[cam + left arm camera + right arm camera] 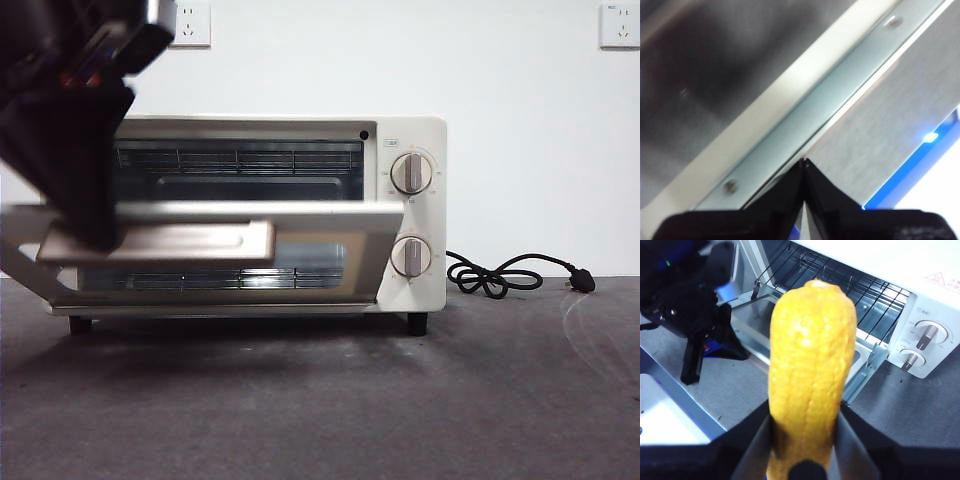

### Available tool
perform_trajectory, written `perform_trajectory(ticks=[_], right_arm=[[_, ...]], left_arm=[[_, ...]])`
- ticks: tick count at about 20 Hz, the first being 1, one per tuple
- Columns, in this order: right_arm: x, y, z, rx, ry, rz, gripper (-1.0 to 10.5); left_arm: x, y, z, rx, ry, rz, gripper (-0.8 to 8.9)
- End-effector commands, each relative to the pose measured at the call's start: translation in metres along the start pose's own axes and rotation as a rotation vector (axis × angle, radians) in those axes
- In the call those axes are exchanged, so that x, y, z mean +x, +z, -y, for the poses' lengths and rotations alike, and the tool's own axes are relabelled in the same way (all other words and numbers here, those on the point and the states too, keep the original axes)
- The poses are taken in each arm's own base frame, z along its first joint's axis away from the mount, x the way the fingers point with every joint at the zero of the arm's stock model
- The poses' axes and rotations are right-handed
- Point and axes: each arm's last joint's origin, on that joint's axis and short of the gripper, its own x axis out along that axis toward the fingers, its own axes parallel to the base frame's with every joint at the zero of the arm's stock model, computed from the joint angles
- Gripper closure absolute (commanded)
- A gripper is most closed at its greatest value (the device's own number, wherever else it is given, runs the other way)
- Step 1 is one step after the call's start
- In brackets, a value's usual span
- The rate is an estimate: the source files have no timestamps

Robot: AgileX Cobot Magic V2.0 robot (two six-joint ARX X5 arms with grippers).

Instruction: Take the corn from the table,put the corn in the oven

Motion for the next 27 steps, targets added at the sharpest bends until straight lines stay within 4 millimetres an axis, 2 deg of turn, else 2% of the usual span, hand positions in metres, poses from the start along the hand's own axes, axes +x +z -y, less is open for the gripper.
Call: perform_trajectory(ticks=[1, 6, 10, 14, 18, 23, 27], right_arm=[[0.0, 0.002, -0.001, -0.012, 0.003, 0.014, 9.6], [0.0, 0.004, -0.001, -0.041, 0.009, 0.034, 9.6], [0.016, 0.013, -0.007, -0.119, 0.053, 0.066, 9.6], [0.055, 0.023, -0.025, -0.224, 0.085, 0.08, 9.6], [0.105, 0.031, -0.045, -0.329, 0.109, 0.132, 9.6], [0.164, 0.03, -0.056, -0.501, 0.086, 0.154, 9.6], [0.192, 0.021, -0.058, -0.702, -0.023, 0.097, 9.6]], left_arm=[[-0.01, 0.003, 0.013, 0.033, 0.011, 0.071, 8.19], [-0.045, -0.011, 0.043, 0.082, -0.031, 0.214, 8.19], [-0.084, -0.034, 0.049, 0.068, 0.026, 0.38, 8.19], [-0.119, -0.062, 0.046, 0.034, 0.142, 0.55, 8.19], [-0.145, -0.09, 0.045, 0.009, 0.192, 0.685, 8.19], [-0.161, -0.123, 0.042, -0.03, 0.253, 0.759, 8.19], [-0.164, -0.138, 0.039, -0.068, 0.311, 0.757, 8.19]])
